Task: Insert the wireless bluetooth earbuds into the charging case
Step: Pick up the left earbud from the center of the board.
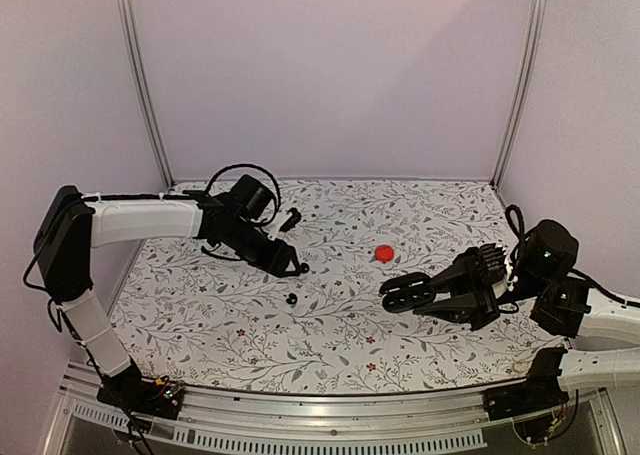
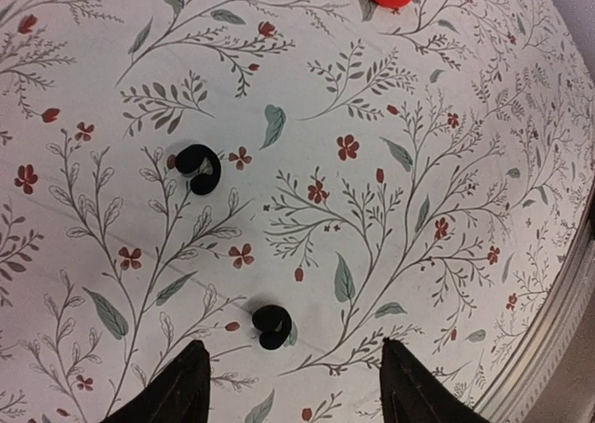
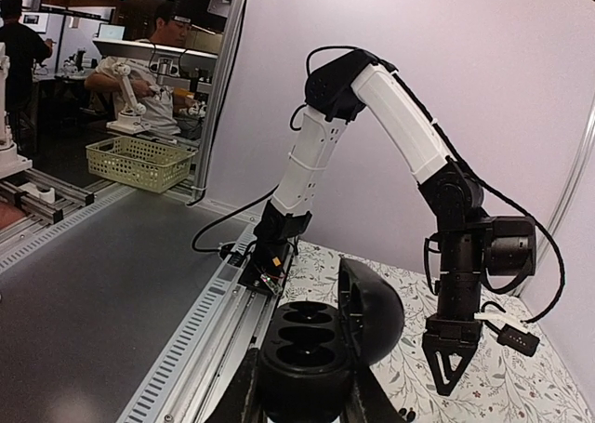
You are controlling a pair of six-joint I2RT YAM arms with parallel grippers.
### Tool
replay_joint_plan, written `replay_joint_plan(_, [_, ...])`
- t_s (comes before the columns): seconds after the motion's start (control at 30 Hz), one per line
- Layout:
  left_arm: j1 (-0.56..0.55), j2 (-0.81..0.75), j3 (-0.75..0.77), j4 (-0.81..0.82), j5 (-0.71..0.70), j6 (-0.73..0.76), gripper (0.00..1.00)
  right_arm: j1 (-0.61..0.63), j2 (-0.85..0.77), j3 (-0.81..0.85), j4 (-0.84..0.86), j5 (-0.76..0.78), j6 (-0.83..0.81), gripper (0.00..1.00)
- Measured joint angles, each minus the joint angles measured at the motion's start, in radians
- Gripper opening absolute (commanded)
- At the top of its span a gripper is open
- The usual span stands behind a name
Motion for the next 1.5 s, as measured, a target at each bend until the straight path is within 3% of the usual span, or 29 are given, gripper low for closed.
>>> replay_joint_plan(0.27, [0.007, 0.083, 0.019, -0.004, 0.015, -0.002, 0.4, 0.0, 0.0, 0.002, -0.004, 0.029, 0.0, 0.0])
replay_joint_plan(0.6, [-0.051, 0.092, 0.02, -0.01, 0.022, -0.002, 0.31, 0.0, 0.012, 0.002, -0.004, 0.043, 0.008, 0.0])
replay_joint_plan(1.5, [-0.056, 0.186, 0.023, -0.029, 0.041, -0.006, 0.28, 0.0, 0.031, 0.002, -0.004, 0.058, 0.012, 0.0])
